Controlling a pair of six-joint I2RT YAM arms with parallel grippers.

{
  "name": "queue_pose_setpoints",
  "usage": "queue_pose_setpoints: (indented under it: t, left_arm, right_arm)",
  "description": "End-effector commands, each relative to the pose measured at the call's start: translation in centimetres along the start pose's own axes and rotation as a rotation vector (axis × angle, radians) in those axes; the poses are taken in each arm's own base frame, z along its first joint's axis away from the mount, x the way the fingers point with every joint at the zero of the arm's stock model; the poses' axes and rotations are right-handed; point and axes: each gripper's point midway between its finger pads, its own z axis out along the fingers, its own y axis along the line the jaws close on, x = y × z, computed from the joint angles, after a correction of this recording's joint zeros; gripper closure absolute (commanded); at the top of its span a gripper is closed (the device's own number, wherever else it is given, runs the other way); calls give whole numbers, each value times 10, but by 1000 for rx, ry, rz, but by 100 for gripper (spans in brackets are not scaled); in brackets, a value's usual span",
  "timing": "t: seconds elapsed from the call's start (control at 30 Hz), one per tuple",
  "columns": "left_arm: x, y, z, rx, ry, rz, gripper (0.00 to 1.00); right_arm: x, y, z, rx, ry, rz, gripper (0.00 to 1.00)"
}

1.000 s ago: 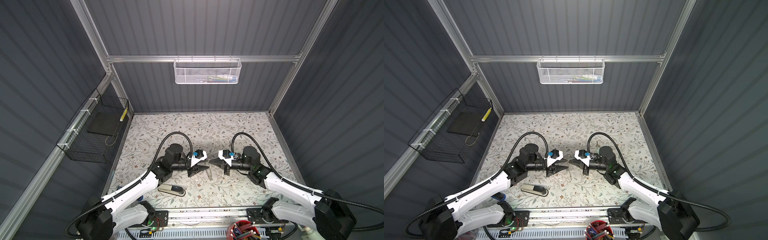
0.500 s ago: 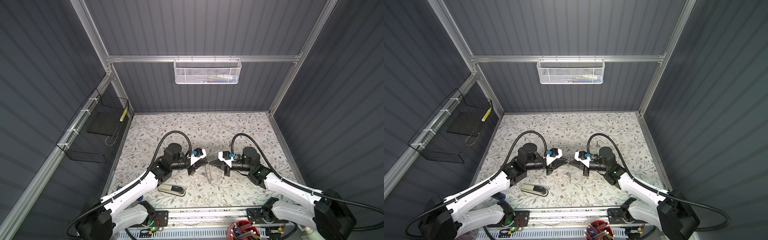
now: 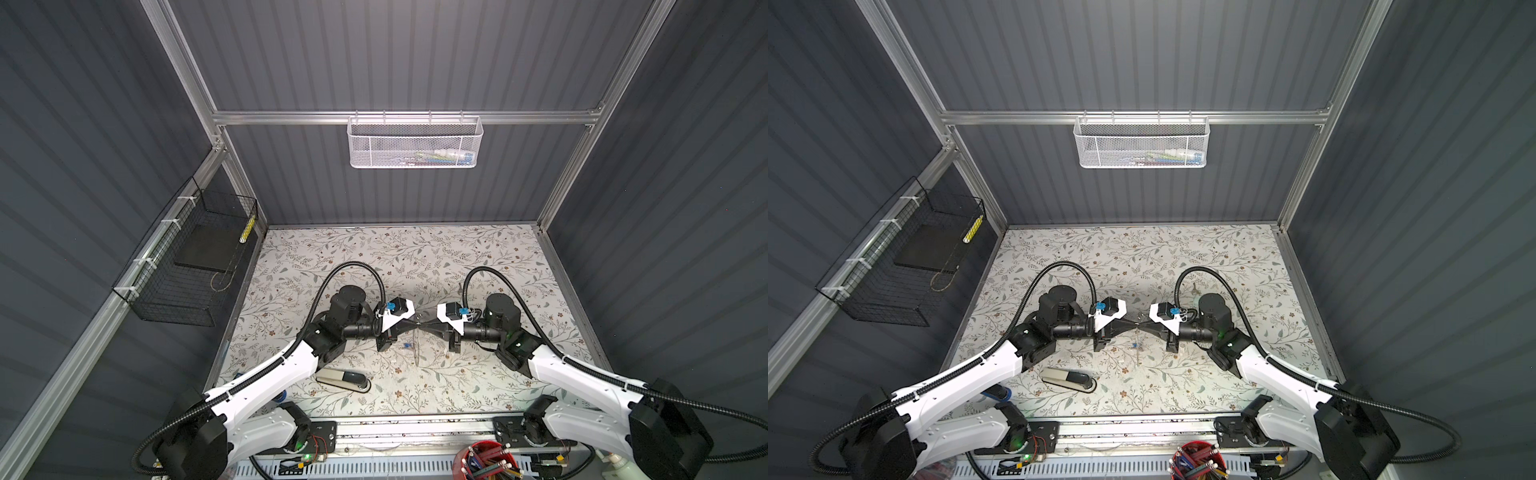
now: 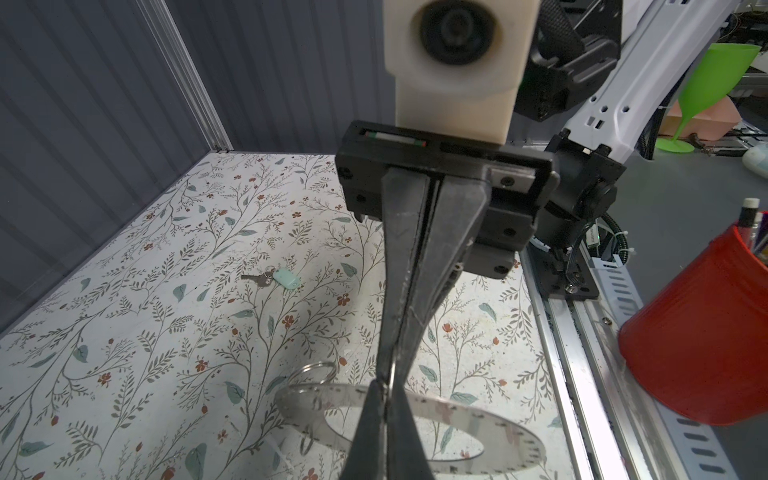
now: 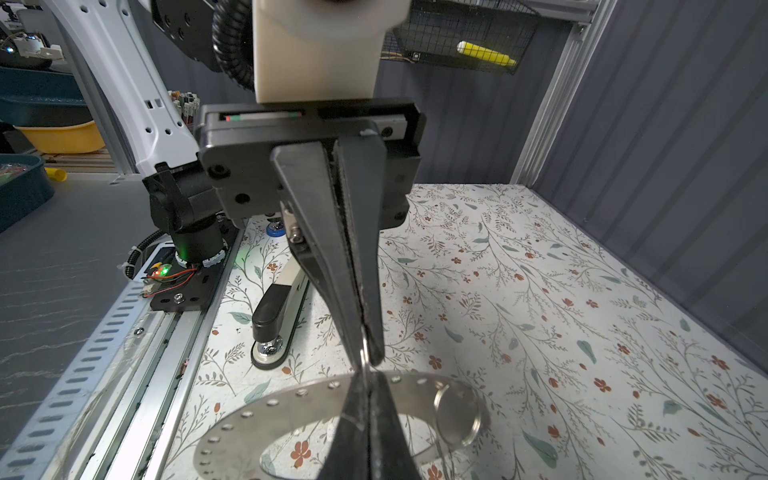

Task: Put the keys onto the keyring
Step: 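Grasp the plate's split ring with the left gripper beside the right gripper, then open the right gripper over the green-tagged key while the left holds the plate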

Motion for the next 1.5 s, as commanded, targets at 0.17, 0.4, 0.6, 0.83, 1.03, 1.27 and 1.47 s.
queue_pose_setpoints:
  t: [0.17, 0.4, 0.6, 0.83, 1.03, 1.27, 1.47]
  left_arm:
    - [-23, 2, -8, -31, -26, 168, 100]
    - [-26, 1, -18, -116, -47, 363, 100]
    - [-22, 4, -19, -188, -24, 447, 100]
    - [-18, 20, -26, -330, -4, 519, 100]
    - [-19, 19, -24, -327, -6, 523, 100]
    - [-5, 28, -15, -309, 58, 359, 100]
    - [11, 34, -7, -304, 95, 275, 100]
  right_arm:
    - [1, -9, -15, 114, 67, -103, 75]
    - [30, -20, -42, 272, 233, -146, 59]
    - [42, -55, -62, 502, 270, 18, 52]
    - [62, -101, -82, 774, 340, 255, 48]
    - [79, -134, -101, 990, 386, 537, 48]
    - [120, -158, -122, 1150, 602, 793, 46]
    - [155, -168, -141, 1235, 752, 922, 45]
